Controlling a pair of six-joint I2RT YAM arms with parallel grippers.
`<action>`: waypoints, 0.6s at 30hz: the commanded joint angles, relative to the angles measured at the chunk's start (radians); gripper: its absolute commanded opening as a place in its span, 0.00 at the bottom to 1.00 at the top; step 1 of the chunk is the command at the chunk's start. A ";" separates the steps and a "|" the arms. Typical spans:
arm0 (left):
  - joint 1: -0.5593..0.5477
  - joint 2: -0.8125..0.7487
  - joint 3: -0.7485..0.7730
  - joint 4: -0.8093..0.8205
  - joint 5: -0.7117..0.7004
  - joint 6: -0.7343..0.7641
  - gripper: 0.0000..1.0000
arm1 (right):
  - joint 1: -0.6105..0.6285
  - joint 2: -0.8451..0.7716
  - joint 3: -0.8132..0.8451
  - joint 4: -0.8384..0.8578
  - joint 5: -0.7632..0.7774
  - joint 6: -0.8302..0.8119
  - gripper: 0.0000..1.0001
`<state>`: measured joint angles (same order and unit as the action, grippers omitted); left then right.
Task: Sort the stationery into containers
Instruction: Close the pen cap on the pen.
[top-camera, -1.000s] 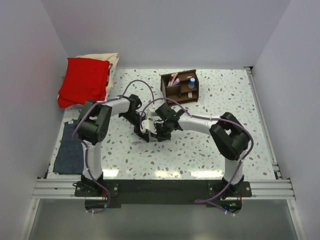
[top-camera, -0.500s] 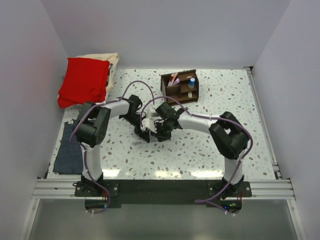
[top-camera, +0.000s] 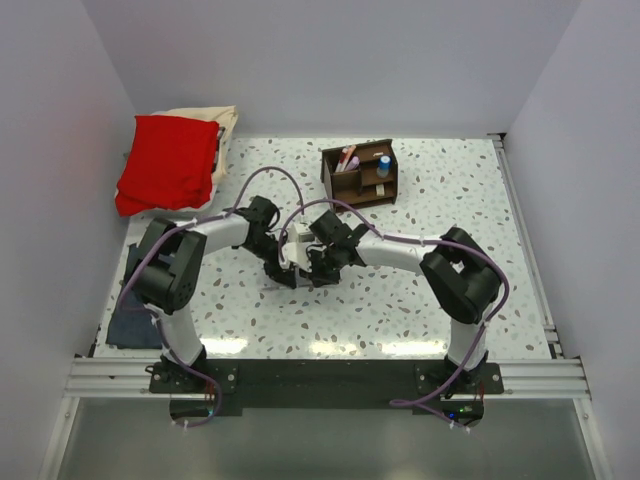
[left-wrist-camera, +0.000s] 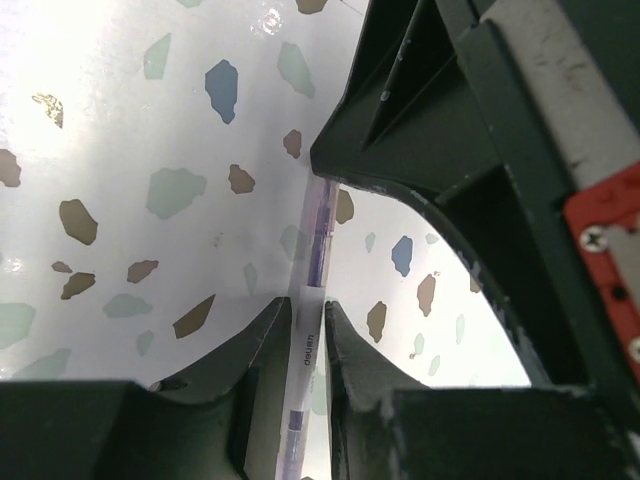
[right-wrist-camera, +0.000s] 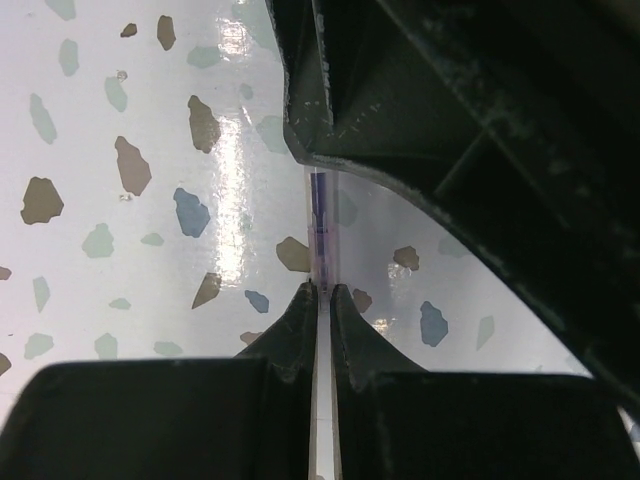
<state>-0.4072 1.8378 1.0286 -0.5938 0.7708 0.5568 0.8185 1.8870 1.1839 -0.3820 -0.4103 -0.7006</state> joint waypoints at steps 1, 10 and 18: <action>-0.024 0.014 -0.073 0.016 -0.195 0.071 0.29 | -0.002 -0.006 -0.012 0.068 0.056 0.019 0.00; -0.024 -0.021 -0.117 0.006 -0.223 0.127 0.34 | 0.001 0.012 0.005 0.063 0.071 0.029 0.00; -0.025 -0.046 -0.156 0.038 -0.309 0.134 0.36 | 0.002 0.020 0.023 0.057 0.079 0.030 0.00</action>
<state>-0.4042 1.7527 0.9474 -0.5354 0.7071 0.5694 0.8352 1.8835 1.1786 -0.3714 -0.4114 -0.7277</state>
